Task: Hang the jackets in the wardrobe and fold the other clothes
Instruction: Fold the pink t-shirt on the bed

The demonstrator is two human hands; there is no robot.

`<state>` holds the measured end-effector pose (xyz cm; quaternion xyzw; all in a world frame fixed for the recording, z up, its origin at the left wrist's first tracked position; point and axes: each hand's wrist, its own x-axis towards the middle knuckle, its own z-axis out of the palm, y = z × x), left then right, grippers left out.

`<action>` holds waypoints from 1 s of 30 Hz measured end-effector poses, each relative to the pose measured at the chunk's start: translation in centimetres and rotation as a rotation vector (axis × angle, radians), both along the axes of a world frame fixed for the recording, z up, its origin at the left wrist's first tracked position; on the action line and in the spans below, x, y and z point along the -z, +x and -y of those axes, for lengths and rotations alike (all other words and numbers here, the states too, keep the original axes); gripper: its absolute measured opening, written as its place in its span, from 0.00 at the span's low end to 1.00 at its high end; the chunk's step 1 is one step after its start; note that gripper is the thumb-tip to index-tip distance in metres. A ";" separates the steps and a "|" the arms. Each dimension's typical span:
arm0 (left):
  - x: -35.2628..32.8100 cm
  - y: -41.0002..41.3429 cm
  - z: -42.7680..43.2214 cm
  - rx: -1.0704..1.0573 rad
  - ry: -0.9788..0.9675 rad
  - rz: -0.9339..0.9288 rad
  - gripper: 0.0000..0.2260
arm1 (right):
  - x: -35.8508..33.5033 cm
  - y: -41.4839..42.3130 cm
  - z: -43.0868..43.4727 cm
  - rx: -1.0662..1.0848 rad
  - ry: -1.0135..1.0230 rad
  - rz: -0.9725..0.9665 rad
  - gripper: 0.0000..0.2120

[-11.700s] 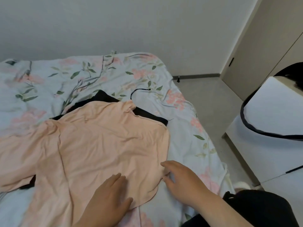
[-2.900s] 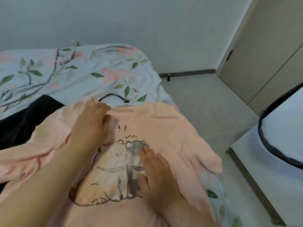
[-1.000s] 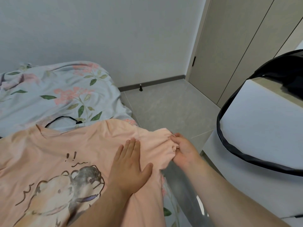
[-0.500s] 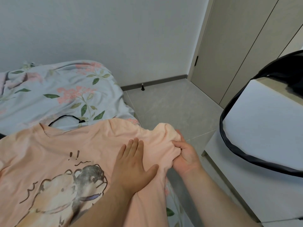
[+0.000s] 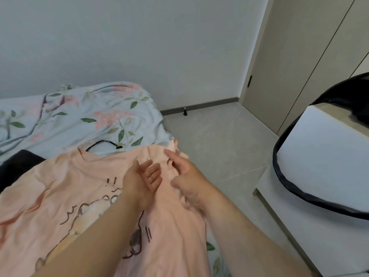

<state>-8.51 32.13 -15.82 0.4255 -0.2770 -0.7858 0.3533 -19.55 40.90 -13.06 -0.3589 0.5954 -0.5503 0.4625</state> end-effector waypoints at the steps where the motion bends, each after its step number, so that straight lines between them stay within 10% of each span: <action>1: -0.5 1.2 0.5 -0.034 0.071 -0.049 0.24 | 0.1 1.0 -0.2 -0.095 0.053 -0.032 0.41; 5: -0.6 5.0 -0.8 -0.069 0.099 -0.106 0.21 | 1.6 2.2 -2.5 -0.061 0.164 0.022 0.23; 10: -1.3 7.1 -3.9 -0.115 -0.083 0.031 0.09 | 3.4 3.7 -4.5 -0.039 0.252 -0.163 0.23; 18: -2.0 22.3 -3.7 -0.246 -0.578 0.750 0.11 | 4.3 11.1 -2.0 -0.292 0.054 -0.904 0.27; 26: 1.7 32.1 -0.2 -0.139 -0.761 1.485 0.11 | 4.5 20.4 2.7 -0.342 0.037 -1.101 0.33; 30: 3.5 32.5 0.6 -0.070 -0.811 1.556 0.20 | 4.4 27.2 6.5 -0.439 -0.079 -1.133 0.32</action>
